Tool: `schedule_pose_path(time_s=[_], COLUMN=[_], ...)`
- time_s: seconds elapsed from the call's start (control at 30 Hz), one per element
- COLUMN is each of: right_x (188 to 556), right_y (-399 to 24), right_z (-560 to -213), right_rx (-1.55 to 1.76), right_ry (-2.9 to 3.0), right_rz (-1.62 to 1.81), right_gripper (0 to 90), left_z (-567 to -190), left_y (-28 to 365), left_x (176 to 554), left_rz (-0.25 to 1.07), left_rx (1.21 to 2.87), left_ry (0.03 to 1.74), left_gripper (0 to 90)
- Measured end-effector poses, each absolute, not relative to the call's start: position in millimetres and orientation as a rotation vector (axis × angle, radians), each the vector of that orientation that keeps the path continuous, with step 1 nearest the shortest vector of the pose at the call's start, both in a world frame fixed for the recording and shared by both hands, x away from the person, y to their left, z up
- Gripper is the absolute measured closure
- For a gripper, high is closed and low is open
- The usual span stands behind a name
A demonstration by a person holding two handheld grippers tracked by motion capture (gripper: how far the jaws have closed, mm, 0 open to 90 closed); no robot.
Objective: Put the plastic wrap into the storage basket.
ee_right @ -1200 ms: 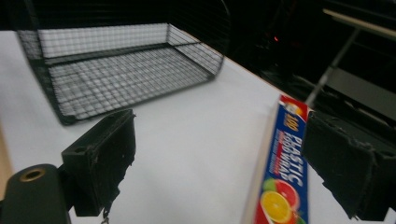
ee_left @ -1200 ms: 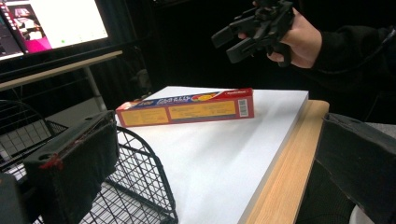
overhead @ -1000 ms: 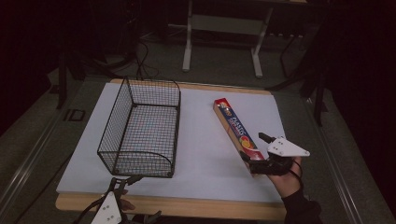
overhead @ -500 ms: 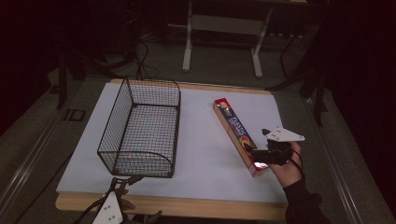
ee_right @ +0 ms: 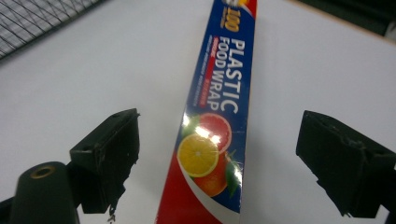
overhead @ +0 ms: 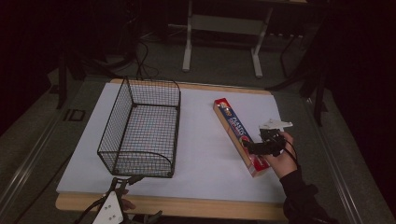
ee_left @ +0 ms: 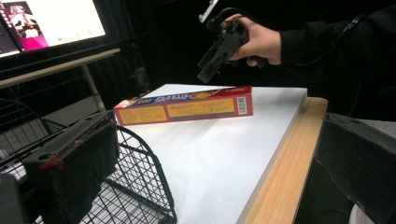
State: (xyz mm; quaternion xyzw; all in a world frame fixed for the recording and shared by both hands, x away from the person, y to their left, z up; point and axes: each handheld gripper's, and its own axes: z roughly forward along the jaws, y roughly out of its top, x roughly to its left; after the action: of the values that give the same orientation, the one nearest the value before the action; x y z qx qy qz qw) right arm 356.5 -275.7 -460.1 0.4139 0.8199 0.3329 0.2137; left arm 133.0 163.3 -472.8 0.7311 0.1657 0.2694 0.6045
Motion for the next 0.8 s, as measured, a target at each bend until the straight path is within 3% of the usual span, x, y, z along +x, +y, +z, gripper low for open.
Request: schedule_pose_path(time_s=[0.8], right_x=[418.3], right_y=[-256.4], right_z=[-484.1], right_rx=[1.398], right_ry=[2.448], right_rz=[0.640], right_gripper=[14.0], left_z=[-472.8], left_y=[163.6], left_x=[133.2], left_rz=[0.621], left_rx=[1.692], left_ry=[0.382], left_gripper=[0.1])
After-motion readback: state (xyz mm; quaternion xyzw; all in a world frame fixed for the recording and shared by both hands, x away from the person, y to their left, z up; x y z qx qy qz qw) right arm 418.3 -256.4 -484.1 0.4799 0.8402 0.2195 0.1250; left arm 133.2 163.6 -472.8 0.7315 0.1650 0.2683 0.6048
